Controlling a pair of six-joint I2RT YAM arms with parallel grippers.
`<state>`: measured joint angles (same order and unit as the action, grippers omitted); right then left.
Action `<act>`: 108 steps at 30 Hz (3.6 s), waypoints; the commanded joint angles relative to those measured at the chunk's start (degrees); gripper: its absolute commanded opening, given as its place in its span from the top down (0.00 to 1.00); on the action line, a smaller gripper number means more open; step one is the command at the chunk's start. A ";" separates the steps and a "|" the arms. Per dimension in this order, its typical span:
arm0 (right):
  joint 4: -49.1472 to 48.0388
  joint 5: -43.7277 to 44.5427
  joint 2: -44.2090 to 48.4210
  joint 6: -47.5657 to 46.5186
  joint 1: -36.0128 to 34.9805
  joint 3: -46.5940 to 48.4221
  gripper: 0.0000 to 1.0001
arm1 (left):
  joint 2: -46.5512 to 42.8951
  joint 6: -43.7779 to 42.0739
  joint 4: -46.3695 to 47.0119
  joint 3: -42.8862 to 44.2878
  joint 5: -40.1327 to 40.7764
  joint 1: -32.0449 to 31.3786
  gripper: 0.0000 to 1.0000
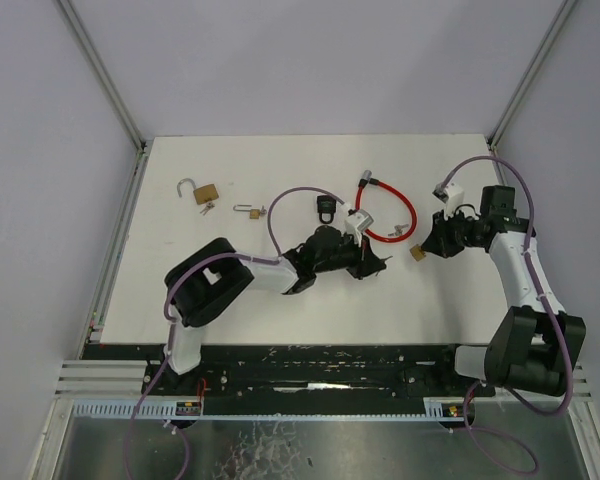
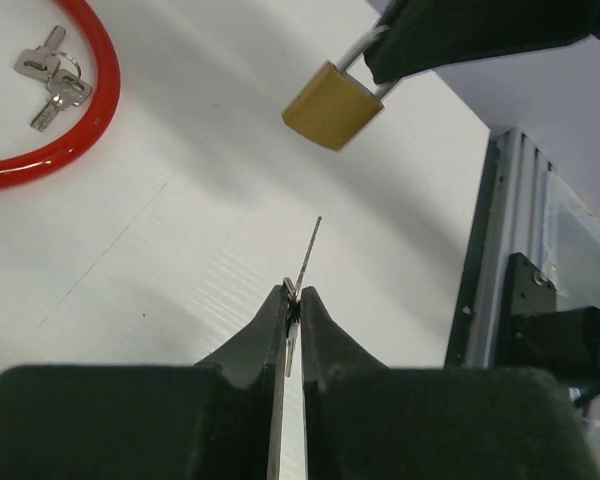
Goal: Lock with the key
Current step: Place the key at the center of the board, then place the lock at the center of the board, then pick up the lock from the center of the board.
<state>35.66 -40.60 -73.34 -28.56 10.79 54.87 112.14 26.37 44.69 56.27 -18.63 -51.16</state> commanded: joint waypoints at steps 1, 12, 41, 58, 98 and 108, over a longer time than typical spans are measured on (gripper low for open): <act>3.17 0.36 -2.34 -2.50 0.20 3.14 0.96 | 3.42 -3.13 -10.68 6.57 2.40 -1.05 0.99; 6.02 -0.41 -7.07 -4.22 0.20 4.20 0.95 | 10.91 -4.36 -22.23 18.25 2.19 -1.98 0.97; 6.22 -0.68 -20.22 -3.15 0.19 5.29 0.94 | 14.51 -6.47 -25.77 23.63 3.03 -2.83 0.73; 6.50 0.88 -25.59 -2.73 -5.37 6.18 0.63 | -10.21 -18.07 -2.55 -0.20 14.23 -2.60 0.59; -8.97 -15.01 8.52 -5.62 -5.78 -1.46 0.33 | -4.15 29.05 -43.90 18.13 21.99 43.59 0.34; -9.98 -12.54 8.87 -6.50 -5.78 -3.02 0.33 | 9.51 34.56 -77.94 41.12 31.18 42.98 0.64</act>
<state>27.49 -53.21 -65.49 -34.06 5.23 51.81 117.23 57.52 -16.71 91.33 7.86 -7.88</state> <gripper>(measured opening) 0.673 0.360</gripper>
